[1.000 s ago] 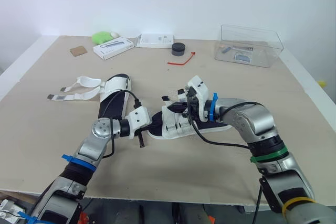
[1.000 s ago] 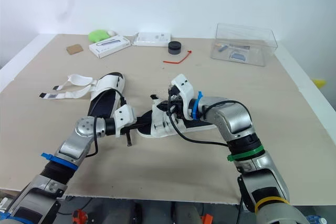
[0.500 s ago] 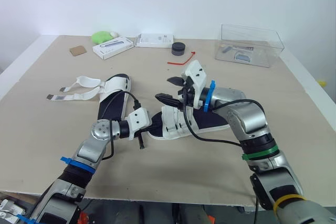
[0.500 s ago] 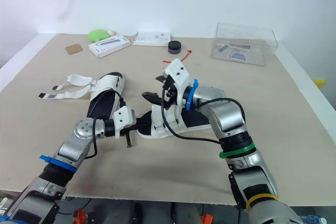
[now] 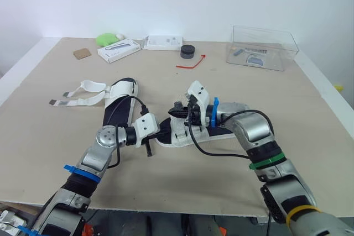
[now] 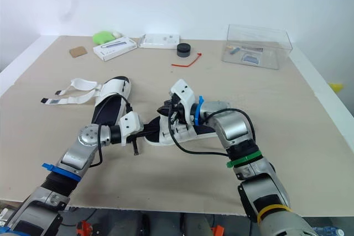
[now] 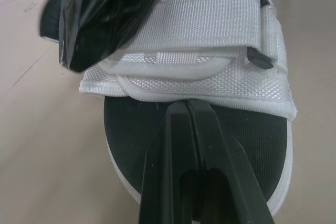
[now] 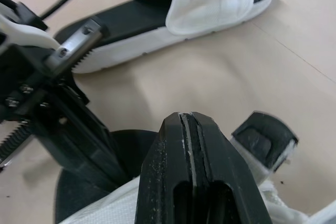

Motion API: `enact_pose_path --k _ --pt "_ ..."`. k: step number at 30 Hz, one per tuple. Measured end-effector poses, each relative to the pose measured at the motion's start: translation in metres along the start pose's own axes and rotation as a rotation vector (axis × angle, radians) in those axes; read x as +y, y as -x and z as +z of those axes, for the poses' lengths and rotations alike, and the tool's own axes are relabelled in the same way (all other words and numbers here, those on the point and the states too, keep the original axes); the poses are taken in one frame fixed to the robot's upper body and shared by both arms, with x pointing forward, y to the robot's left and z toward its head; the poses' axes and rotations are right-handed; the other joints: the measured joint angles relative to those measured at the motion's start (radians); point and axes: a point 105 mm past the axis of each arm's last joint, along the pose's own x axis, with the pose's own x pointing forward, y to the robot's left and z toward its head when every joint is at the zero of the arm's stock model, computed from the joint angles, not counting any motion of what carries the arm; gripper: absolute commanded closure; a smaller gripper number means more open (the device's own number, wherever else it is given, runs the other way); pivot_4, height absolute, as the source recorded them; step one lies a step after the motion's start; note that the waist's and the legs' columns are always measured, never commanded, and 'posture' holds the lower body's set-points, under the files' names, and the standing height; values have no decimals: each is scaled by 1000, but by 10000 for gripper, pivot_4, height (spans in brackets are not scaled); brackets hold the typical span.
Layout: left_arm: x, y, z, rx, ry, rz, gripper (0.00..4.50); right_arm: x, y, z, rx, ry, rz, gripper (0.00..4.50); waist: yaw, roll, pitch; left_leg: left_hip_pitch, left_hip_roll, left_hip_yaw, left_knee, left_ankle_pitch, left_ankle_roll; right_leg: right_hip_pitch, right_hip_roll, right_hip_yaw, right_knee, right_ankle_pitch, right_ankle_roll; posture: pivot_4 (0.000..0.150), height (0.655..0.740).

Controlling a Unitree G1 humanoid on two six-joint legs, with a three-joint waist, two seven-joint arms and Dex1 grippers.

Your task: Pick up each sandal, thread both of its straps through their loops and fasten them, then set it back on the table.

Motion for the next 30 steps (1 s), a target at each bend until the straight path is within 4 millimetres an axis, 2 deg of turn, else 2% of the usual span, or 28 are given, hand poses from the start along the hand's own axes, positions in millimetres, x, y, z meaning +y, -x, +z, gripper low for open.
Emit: enact_pose_path --k 6,7,9,11,12,14,16,18,20,22,24,28,29,30 --pt "0 0 0 2 -4 0 45000 -3 -6 2 32 91 -35 44453 0 0 0 0 0 0 0 0 0 0 0 0 0 0 1 1500 7400" --pt "0 0 1 1 -5 0 45000 -3 -6 4 27 108 -37 38585 0 0 0 0 0 0 0 0 0 0 0 0 0 0 1 1500 7400" --pt "0 -1 1 0 -6 -3 45000 -7 1 12 14 173 -40 33761 1 0 0 -1 -1 0 0 0 0 -1 -1 0 0 0 1 1500 7400" --pt "-1 -2 2 -2 -9 -7 45000 -20 17 23 15 257 -71 24711 1 1 0 -2 -2 0 0 0 0 -1 -2 0 0 1 1 1500 7400" --pt "-1 -3 3 -3 -12 -13 45000 -31 33 31 15 309 -90 17995 2 0 0 -2 -3 0 0 0 0 -1 -3 0 0 0 1 1500 7400" --pt "-1 -3 4 -3 -15 -21 45000 -45 57 37 7 333 -115 9049 2 0 0 -2 -4 0 0 0 1 0 -4 0 -1 0 1 1500 7400" --pt "-2 -3 6 -5 -20 -30 45000 -53 83 23 49 319 -74 291 2 0 0 -2 -4 0 0 -1 2 0 -4 0 -2 0 1 1500 7400" --pt "-2 -3 6 -2 -19 -35 45000 -52 97 -1 103 264 -13 291 2 0 0 -2 -4 0 0 -2 3 1 -4 1 -2 -1 1 1500 7400" --pt "0 1 6 6 -17 -35 45000 -48 102 -32 147 183 69 291 -1 1 0 -1 -4 2 0 -2 4 0 -3 2 -2 -1 1 1500 7400" --pt "1 4 5 12 -1 -33 45000 -43 97 -44 150 161 125 291 -8 2 1 -1 -3 3 0 -2 4 -1 -2 5 -1 0 1 1500 7400" --pt "2 5 6 11 21 -30 45000 -37 85 -46 141 180 175 291 -12 2 1 0 -2 3 0 -2 3 -1 0 5 -1 0 1 1500 7400" --pt "-3 10 10 -11 89 -51 32193 -29 52 -32 64 207 238 0 -25 2 1 -1 1 2 0 -1 3 -2 2 7 0 1 -1 1500 7400" --pt "-6 11 10 -14 105 -60 25840 -28 46 -29 46 193 245 0 -26 2 1 -2 1 2 0 -1 3 -3 2 7 1 1 -3 1500 7400" --pt "-7 12 11 -18 115 -67 22090 -26 42 -26 34 186 250 0 -26 2 1 -3 1 2 0 -1 3 -4 2 7 1 1 -3 1500 7400"
